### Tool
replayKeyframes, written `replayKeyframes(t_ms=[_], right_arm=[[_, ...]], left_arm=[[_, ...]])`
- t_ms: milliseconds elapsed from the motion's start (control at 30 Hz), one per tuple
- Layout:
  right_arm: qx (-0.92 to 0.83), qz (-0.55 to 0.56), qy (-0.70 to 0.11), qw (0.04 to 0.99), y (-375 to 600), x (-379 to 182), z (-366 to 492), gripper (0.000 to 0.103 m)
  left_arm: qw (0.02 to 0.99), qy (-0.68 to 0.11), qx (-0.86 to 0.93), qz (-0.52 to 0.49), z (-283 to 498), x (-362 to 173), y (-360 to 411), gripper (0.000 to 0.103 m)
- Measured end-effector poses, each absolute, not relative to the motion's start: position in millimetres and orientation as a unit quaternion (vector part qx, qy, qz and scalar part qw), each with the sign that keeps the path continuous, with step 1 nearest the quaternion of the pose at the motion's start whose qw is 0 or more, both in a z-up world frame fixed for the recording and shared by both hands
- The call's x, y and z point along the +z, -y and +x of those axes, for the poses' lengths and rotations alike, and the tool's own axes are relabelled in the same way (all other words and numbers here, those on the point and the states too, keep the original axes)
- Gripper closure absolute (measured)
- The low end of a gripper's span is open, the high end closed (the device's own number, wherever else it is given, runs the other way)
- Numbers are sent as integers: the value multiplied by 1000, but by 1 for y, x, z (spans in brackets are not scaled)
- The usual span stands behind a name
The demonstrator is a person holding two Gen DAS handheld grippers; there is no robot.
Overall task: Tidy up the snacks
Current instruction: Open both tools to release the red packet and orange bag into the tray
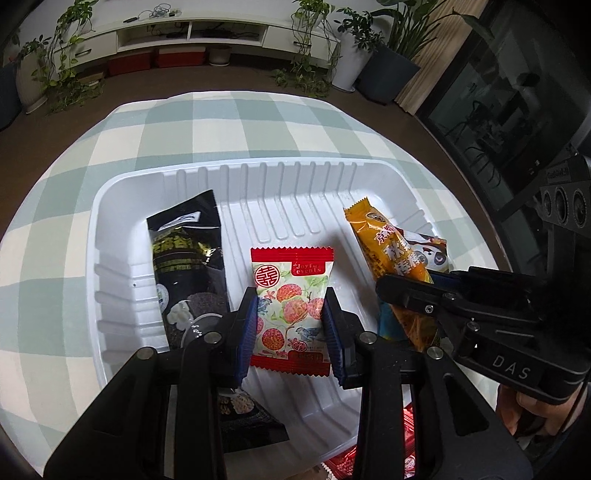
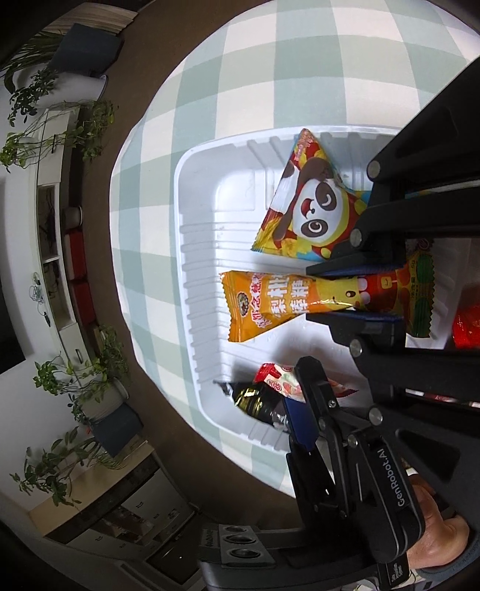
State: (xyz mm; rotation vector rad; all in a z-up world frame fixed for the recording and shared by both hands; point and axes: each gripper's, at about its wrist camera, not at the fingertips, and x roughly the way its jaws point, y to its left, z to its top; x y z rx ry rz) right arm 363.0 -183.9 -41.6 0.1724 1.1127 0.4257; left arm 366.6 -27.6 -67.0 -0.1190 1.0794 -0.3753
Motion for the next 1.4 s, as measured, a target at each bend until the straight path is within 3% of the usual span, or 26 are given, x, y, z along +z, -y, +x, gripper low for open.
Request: replayKeyframes(t_ms=[367, 500, 733, 833, 1000, 1067, 1133, 1200, 1400], right_arm=[[196, 55, -530, 823, 174, -47, 359, 84], [187, 53, -528, 827, 174, -46, 360, 72], [186, 47, -519, 833, 177, -39, 356, 66], [183, 45, -507, 841, 180, -30, 351, 58], [178, 57, -483, 855, 194, -7, 338, 30], [180, 62, -475, 859, 199, 2, 329, 27], [183, 68, -465, 864, 206, 12, 315, 24], [191, 75, -455, 867, 214, 21, 295, 17], [216, 95, -447, 863, 226, 27, 234, 14]], left_arm=[[837, -517, -170, -45, 366, -72, 30, 66], [839, -515, -168, -40, 364, -70, 30, 59], [846, -506, -162, -43, 357, -60, 24, 50], [852, -498, -154, -45, 350, -51, 19, 40], [868, -471, -150, -50, 331, -22, 9, 27], [873, -461, -152, -57, 320, -10, 4, 24], [881, -445, -150, -64, 304, 4, -4, 8], [885, -435, -152, -67, 287, 12, -10, 7], [887, -425, -163, -78, 226, 17, -27, 1]])
